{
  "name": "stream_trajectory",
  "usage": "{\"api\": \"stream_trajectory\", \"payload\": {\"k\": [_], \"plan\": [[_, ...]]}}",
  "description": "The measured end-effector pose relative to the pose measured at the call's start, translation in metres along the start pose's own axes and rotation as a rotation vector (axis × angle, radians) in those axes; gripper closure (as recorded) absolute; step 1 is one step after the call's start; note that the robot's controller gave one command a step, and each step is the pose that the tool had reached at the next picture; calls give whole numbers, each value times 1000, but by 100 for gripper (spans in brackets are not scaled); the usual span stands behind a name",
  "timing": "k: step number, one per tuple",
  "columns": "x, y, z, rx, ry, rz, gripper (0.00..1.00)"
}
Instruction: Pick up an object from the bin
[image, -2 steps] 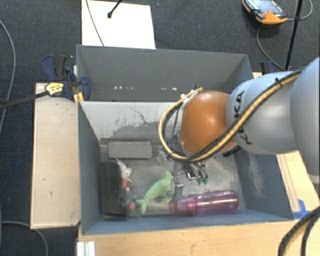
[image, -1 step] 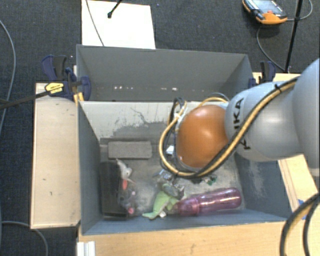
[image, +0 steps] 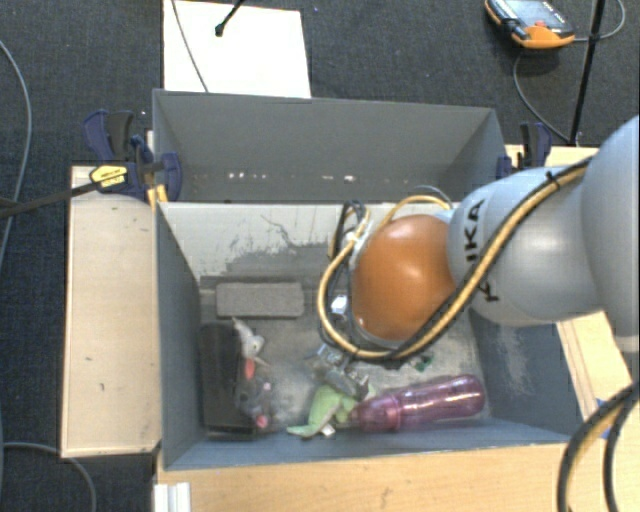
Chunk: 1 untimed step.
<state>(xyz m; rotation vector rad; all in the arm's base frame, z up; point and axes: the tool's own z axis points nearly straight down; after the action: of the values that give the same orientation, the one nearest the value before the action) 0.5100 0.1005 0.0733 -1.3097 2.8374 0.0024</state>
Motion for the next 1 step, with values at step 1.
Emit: {"api": "stream_trajectory", "payload": {"k": [1], "plan": [[-1, 0, -43, -6, 7, -18, 100]]}}
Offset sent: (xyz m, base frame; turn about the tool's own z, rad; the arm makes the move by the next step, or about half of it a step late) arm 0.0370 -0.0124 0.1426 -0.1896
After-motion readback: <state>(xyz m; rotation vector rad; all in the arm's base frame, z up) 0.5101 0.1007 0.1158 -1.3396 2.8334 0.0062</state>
